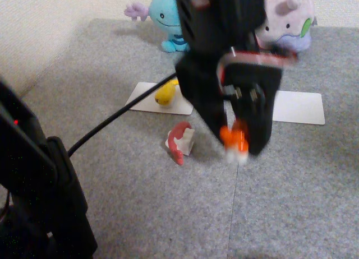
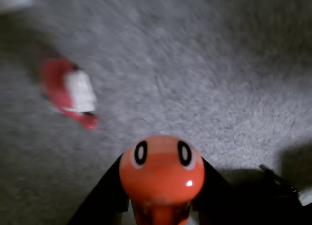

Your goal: Wooper wants to eat egg sudhi, and Goomy wants to eat shrimp sushi

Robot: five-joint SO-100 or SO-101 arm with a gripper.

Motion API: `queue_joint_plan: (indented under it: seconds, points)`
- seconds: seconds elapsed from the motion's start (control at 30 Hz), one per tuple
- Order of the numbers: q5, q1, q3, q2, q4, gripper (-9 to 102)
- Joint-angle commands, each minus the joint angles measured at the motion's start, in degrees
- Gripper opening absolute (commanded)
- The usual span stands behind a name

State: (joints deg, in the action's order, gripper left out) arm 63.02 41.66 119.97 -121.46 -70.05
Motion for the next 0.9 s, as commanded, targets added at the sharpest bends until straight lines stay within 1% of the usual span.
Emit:
queue_joint_plan:
  seconds: [0.0,0.17,0.27,0.33,0.4,0.57,0.73,0.87]
  points:
    - [2.2,-4.39,-1.41,-5.36,-0.7,1]
    - [4.13,-9.14,-1.85,-5.8,-0.7,1]
    - [4.83,-9.32,-6.06,-4.31,-1.32,1]
    - [5.19,-9.32,-10.9,-1.41,-3.16,1]
    - [5.36,-9.49,-16.61,3.34,-5.62,4]
    - [5.45,-8.88,-32.78,20.13,-9.93,4]
    - [5.45,-8.61,-49.39,36.83,-11.78,4]
    - [4.31,-8.53,-61.08,46.85,-13.36,4]
